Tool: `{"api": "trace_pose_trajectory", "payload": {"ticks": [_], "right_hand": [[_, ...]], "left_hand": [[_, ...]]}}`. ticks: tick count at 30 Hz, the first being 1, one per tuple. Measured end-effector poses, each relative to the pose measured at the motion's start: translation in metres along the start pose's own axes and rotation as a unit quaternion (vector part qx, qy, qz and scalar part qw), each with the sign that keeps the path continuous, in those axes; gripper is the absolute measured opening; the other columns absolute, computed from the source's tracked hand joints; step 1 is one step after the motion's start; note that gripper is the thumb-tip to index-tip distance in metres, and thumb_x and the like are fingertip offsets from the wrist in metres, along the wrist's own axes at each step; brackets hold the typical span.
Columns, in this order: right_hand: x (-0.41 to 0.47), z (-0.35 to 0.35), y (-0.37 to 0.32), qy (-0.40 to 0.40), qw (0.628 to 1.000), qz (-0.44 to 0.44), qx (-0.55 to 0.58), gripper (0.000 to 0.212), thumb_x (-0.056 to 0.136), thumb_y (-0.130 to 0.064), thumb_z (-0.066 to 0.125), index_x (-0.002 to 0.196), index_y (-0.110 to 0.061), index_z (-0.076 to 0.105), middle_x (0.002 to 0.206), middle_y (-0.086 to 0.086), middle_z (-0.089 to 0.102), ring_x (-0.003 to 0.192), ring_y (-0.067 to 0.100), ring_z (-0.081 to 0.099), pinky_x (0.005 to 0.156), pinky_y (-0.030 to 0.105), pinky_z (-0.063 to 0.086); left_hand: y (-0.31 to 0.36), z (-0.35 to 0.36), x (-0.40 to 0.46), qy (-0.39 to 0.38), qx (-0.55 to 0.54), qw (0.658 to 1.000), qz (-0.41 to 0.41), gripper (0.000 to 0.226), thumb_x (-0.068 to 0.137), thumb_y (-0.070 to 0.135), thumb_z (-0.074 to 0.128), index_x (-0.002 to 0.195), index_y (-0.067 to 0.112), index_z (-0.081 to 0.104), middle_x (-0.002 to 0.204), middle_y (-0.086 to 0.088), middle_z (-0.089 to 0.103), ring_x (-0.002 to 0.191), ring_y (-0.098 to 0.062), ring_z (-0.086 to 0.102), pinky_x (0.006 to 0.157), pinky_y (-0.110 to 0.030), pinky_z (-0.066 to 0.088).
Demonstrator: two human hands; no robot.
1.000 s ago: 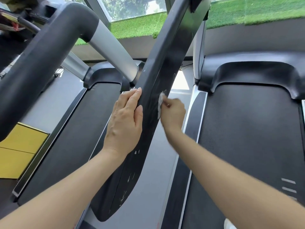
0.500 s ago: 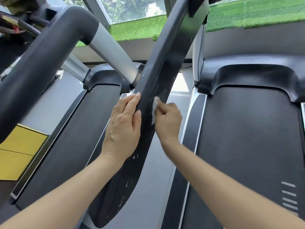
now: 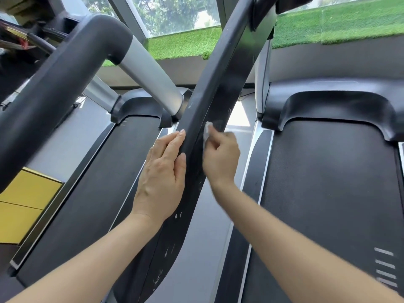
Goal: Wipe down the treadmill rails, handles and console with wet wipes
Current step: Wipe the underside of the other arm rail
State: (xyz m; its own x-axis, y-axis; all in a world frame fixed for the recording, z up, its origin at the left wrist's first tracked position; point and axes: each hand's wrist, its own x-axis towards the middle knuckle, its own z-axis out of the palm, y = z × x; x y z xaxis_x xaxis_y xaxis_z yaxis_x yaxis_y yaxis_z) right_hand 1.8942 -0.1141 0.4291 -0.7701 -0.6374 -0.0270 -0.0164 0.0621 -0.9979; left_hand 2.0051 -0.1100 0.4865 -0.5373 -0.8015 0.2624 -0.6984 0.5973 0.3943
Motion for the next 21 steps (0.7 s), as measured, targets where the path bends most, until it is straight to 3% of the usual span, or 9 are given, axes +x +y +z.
{"api": "trace_pose_trajectory", "payload": {"ticks": [4, 7, 10, 12, 14, 16, 21], "right_hand": [[-0.011, 0.001, -0.001, 0.018, 0.999, -0.041, 0.024, 0.025, 0.098, -0.017, 0.051, 0.116, -0.017, 0.068, 0.082, -0.005, 0.046, 0.073, 0.012, 0.05, 0.067, 0.016, 0.042], [0.026, 0.003, 0.018, 0.016, 0.997, 0.064, -0.034, 0.029, 0.099, -0.026, 0.047, 0.119, -0.016, 0.066, 0.095, 0.002, 0.058, 0.077, 0.015, 0.051, 0.067, 0.021, 0.037], [0.032, -0.001, 0.028, 0.006, 0.987, 0.156, -0.032, 0.03, 0.1, -0.025, 0.047, 0.121, -0.015, 0.065, 0.108, 0.007, 0.067, 0.088, 0.024, 0.061, 0.07, 0.024, 0.041], [0.013, 0.001, 0.015, 0.001, 0.995, 0.097, -0.014, 0.028, 0.099, -0.022, 0.047, 0.121, -0.018, 0.065, 0.101, 0.006, 0.06, 0.088, 0.022, 0.058, 0.075, 0.028, 0.044], [-0.007, 0.004, -0.002, 0.014, 1.0, 0.006, 0.008, 0.028, 0.098, -0.016, 0.048, 0.12, -0.02, 0.066, 0.093, 0.003, 0.053, 0.082, 0.016, 0.055, 0.077, 0.022, 0.044], [0.001, 0.003, -0.009, 0.042, 0.999, -0.026, 0.002, 0.028, 0.097, -0.014, 0.05, 0.12, -0.02, 0.066, 0.092, 0.001, 0.052, 0.081, 0.014, 0.053, 0.074, 0.017, 0.041], [0.044, 0.0, 0.022, 0.006, 0.987, 0.151, -0.052, 0.032, 0.1, -0.03, 0.044, 0.119, -0.018, 0.067, 0.096, 0.006, 0.066, 0.083, 0.023, 0.059, 0.071, 0.025, 0.04]], "left_hand": [[0.0, 0.0, -0.001, -0.002, 0.001, 1.0, 0.0, 0.042, 0.099, 0.016, 0.042, 0.141, 0.016, 0.043, 0.137, 0.01, 0.042, 0.131, -0.007, 0.037, 0.11, -0.026, 0.031], [0.001, 0.0, -0.001, -0.002, 0.001, 1.0, -0.001, 0.042, 0.099, 0.017, 0.042, 0.141, 0.017, 0.042, 0.137, 0.01, 0.042, 0.131, -0.008, 0.036, 0.11, -0.025, 0.031], [0.002, 0.0, -0.001, -0.003, 0.0, 1.0, -0.001, 0.042, 0.099, 0.017, 0.041, 0.141, 0.017, 0.042, 0.137, 0.01, 0.042, 0.131, -0.008, 0.036, 0.111, -0.029, 0.032], [0.001, 0.0, -0.001, 0.0, -0.005, 1.0, -0.002, 0.042, 0.099, 0.017, 0.042, 0.141, 0.017, 0.042, 0.137, 0.011, 0.042, 0.131, -0.007, 0.037, 0.111, -0.029, 0.032], [0.0, 0.0, -0.001, 0.0, -0.007, 1.0, -0.001, 0.042, 0.099, 0.016, 0.042, 0.141, 0.017, 0.043, 0.136, 0.011, 0.043, 0.13, -0.007, 0.038, 0.11, -0.03, 0.033], [0.0, 0.0, -0.001, -0.001, -0.007, 1.0, -0.002, 0.042, 0.099, 0.016, 0.043, 0.141, 0.016, 0.043, 0.136, 0.011, 0.043, 0.13, -0.008, 0.038, 0.11, -0.031, 0.034], [0.001, 0.0, -0.002, -0.002, -0.005, 1.0, -0.001, 0.042, 0.099, 0.017, 0.041, 0.141, 0.017, 0.042, 0.136, 0.011, 0.042, 0.129, -0.006, 0.037, 0.111, -0.025, 0.032]]}}
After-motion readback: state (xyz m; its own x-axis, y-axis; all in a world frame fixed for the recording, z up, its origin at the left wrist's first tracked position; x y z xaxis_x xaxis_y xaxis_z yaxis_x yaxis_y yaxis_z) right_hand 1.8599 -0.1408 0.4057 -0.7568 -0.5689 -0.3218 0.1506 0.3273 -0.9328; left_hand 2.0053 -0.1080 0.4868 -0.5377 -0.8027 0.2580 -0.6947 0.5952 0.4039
